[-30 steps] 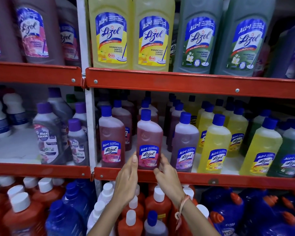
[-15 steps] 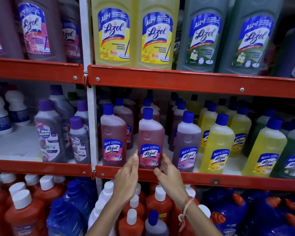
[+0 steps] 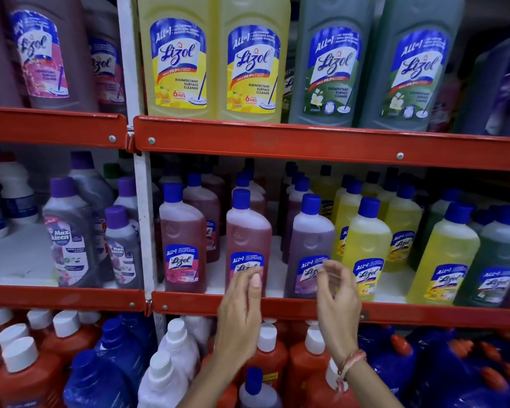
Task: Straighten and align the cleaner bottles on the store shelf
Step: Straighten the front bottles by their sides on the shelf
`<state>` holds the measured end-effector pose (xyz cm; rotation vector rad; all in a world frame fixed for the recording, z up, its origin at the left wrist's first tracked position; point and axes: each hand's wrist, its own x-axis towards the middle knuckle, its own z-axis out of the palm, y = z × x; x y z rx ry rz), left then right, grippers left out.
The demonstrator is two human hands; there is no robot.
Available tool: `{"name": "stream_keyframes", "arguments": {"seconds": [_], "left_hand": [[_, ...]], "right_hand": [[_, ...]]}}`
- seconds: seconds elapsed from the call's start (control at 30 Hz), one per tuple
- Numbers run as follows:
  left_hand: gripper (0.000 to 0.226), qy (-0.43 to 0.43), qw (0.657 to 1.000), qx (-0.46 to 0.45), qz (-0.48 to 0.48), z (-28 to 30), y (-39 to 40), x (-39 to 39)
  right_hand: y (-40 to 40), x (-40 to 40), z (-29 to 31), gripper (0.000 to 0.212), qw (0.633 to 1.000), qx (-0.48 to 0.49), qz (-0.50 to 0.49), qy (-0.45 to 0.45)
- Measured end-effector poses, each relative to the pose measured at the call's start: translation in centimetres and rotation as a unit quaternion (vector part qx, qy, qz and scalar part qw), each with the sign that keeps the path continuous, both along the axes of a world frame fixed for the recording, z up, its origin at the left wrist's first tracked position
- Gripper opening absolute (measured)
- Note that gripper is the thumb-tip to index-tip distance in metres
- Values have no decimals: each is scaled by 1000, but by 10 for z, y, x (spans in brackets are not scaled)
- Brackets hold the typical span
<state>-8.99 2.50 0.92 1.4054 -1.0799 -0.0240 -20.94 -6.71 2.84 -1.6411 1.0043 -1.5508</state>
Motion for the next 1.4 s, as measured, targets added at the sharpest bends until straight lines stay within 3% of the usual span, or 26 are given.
{"name": "stream_keyframes", "arguments": {"seconds": [0.17,0.3,0.53,0.7,0.83,0.9,1.0,1.1,1.17,1.3,1.4], "left_hand": [[86,45,979,152,-132,4,-21,-28],[100,52,963,210,-161,12,-34,-37],[76,57,968,197,-145,18,-40,-37],[73,87,970,174,-143,13,-41,-38],[73,100,984,111,-95,-2,-44,-43],[77,71,996,34,-44,-8,-43,-51],[70,50,997,-36,-41,-9,-43,-71],[75,76,990,2,-122,-4,-55,-92],[87,92,980,63,-165,2,-66,-104],[82,134,960,143,-198,17,-81,-123],[79,161,959,140,-187,24,-86,-125]], "right_hand": [[-13,-4,-5,58,990,92,85,60],[-18,-9,-2,68,981,113,134,81],[-18,-19,-5,79,983,85,133,96],[-24,-21,-11,86,981,89,138,107],[-26,-32,-9,68,982,77,146,94],[-28,-43,-8,51,991,52,84,89],[-39,-63,-9,49,999,27,-23,-6],[-57,-79,-12,38,995,47,-62,-60],[-70,-86,-14,34,994,76,-25,-77],[-81,-91,-17,76,990,121,79,-9],[-82,-95,-15,82,987,125,105,7]]}}
